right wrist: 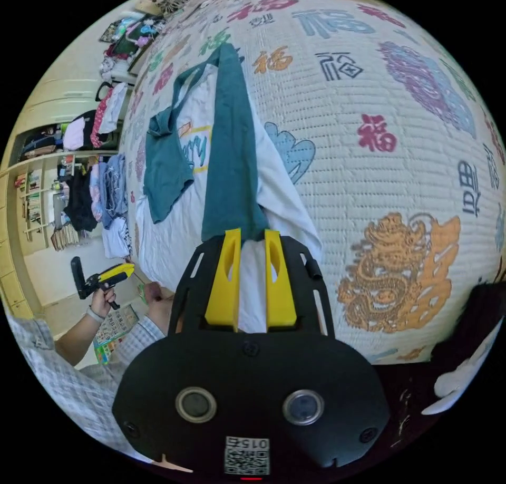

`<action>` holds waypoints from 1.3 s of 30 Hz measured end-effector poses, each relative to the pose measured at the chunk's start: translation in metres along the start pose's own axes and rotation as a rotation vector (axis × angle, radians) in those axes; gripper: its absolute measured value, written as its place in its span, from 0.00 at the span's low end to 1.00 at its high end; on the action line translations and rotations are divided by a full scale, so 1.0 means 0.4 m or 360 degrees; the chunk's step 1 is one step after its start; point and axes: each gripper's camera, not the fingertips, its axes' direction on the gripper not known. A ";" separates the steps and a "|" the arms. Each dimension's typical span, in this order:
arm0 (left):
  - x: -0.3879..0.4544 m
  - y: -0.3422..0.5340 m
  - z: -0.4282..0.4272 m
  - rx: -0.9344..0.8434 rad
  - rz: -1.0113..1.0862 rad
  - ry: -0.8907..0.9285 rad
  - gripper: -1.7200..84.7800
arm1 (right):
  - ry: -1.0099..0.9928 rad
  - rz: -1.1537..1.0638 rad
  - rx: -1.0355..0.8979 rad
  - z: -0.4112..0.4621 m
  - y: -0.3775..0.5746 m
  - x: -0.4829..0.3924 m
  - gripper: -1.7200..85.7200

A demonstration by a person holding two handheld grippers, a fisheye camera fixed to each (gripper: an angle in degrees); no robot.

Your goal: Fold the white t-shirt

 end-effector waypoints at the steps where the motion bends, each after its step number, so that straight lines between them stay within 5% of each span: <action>1: 0.029 -0.023 0.015 0.0022 0.0036 0.0054 0.10 | 0.0013 -0.0004 -0.0013 0.002 -0.006 -0.001 0.08; 7: 0.283 -0.197 0.172 0.0046 0.0237 0.0396 0.12 | -0.0058 -0.0147 0.0012 -0.135 -0.020 -0.012 0.02; 14: 0.474 -0.341 0.204 0.0125 0.0480 0.0554 0.12 | 0.0542 -0.0450 0.0117 -0.447 -0.147 0.050 0.02; 20: 0.594 -0.508 0.228 0.0215 0.0633 0.0604 0.12 | 0.0866 -0.0228 0.0109 -0.463 -0.317 0.198 0.05; 29: 0.758 -0.868 0.196 0.0328 0.0985 0.0267 0.12 | 0.0110 -0.0056 0.0218 -0.369 -0.104 0.375 0.11; 39: 0.934 -1.081 0.423 -0.0404 0.1381 0.0115 0.07 | -0.0205 0.0206 0.0364 -0.284 0.016 0.487 0.02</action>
